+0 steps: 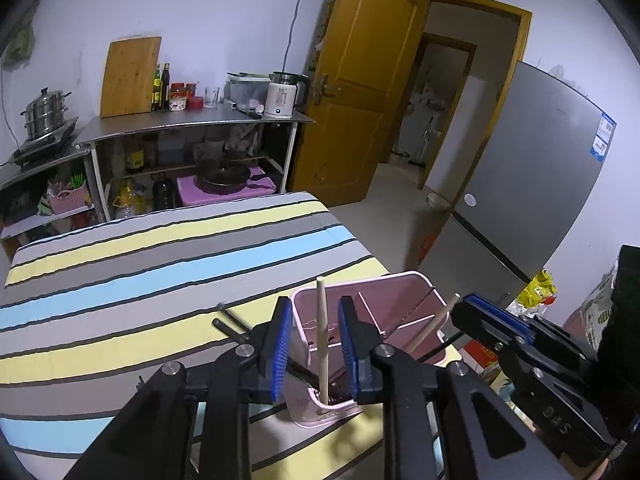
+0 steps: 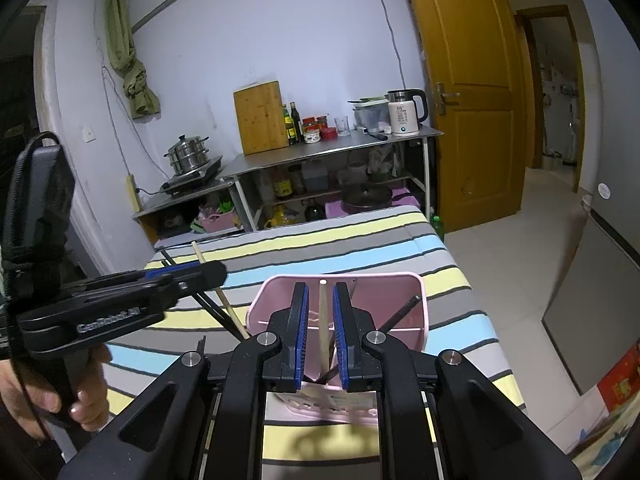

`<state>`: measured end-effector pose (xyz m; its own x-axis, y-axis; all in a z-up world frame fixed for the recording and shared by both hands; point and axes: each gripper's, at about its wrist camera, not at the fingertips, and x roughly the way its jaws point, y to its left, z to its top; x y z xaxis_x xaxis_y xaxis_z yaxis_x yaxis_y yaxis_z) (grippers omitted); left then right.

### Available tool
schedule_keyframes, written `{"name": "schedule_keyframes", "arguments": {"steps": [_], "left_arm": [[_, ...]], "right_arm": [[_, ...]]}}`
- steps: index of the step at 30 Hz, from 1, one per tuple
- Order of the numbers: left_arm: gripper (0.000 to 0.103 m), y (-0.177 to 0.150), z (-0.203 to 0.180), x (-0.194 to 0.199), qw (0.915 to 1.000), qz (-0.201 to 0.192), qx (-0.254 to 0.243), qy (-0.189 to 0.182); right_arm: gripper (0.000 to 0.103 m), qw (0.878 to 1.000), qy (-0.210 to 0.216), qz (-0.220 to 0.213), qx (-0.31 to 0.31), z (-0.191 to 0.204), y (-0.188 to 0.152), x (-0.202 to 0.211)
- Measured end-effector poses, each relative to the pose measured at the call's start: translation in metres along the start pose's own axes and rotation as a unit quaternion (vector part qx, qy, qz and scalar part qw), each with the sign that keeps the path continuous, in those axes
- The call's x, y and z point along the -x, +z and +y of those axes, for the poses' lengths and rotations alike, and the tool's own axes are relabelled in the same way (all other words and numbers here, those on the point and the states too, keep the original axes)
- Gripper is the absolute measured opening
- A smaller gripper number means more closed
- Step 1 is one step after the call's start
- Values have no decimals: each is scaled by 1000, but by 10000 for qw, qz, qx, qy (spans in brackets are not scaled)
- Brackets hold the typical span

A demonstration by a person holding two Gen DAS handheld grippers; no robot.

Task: Organize utensils
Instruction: 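Lower the wooden chopsticks into the pink holder and open both tools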

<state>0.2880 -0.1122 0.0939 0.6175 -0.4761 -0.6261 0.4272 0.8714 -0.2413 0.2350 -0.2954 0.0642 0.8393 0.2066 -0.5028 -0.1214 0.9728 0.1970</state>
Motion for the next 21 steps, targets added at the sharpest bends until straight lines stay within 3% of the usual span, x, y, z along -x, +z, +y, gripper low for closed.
{"name": "schedule_keyframes", "arguments": {"steps": [3,5,14,21], "left_arm": [[22,1,-1,-3,10000,-49,-30,10],[5,2,-2,-4,9999,-103,-33,-5],[5,9,-2,29,9977,-670,-35,-92],[5,-8,-4,25,9989,-418,-167,-124]], "right_arm": [[12,10000,17,4,-11,-1,-1,1],[12,10000,18,7,-31,-1,-1,1],[12,9999,22,38,-98,-4,-2,-2],[12,9999,20,68,-115,-5,-4,-1]]}}
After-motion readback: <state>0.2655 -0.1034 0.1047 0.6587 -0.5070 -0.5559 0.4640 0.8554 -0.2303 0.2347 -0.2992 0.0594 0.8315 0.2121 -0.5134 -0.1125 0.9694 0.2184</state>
